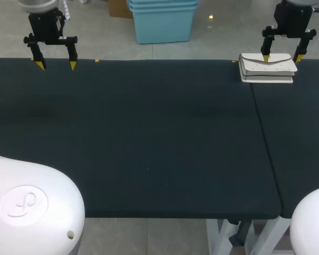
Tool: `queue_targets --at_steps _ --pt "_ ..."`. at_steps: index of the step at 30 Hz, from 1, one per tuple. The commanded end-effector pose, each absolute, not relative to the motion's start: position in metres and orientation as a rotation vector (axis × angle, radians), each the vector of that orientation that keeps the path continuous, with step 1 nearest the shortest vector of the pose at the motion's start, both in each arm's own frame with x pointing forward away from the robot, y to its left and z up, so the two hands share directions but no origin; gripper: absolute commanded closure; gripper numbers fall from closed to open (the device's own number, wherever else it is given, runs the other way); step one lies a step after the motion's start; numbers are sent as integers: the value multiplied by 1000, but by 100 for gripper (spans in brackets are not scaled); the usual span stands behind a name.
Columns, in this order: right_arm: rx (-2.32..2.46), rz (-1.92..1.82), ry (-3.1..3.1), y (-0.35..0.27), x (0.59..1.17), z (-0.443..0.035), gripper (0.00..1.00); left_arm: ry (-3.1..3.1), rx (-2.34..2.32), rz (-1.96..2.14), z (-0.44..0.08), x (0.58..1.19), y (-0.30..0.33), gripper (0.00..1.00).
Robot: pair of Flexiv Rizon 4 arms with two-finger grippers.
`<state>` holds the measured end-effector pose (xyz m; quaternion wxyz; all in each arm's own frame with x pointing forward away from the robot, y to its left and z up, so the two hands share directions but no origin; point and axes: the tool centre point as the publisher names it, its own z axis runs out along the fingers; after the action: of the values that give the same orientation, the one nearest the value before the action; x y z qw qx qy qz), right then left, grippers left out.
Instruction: Pick up the bag, open it, inspect its contents, close it, and place it on the opposite side
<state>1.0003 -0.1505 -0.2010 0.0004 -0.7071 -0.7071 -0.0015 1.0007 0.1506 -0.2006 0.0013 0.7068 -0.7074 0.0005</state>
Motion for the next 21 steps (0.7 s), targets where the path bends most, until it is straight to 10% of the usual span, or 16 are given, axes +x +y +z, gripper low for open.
queue_targets --at_steps 1,21 --pt "-2221 -2 -2221 -150 1000 -201 0 -2221 2220 0 -200 1000 150 0" --pt "-2184 -6 -2208 -154 1014 -207 0 -2538 1920 258 -199 994 140 0"
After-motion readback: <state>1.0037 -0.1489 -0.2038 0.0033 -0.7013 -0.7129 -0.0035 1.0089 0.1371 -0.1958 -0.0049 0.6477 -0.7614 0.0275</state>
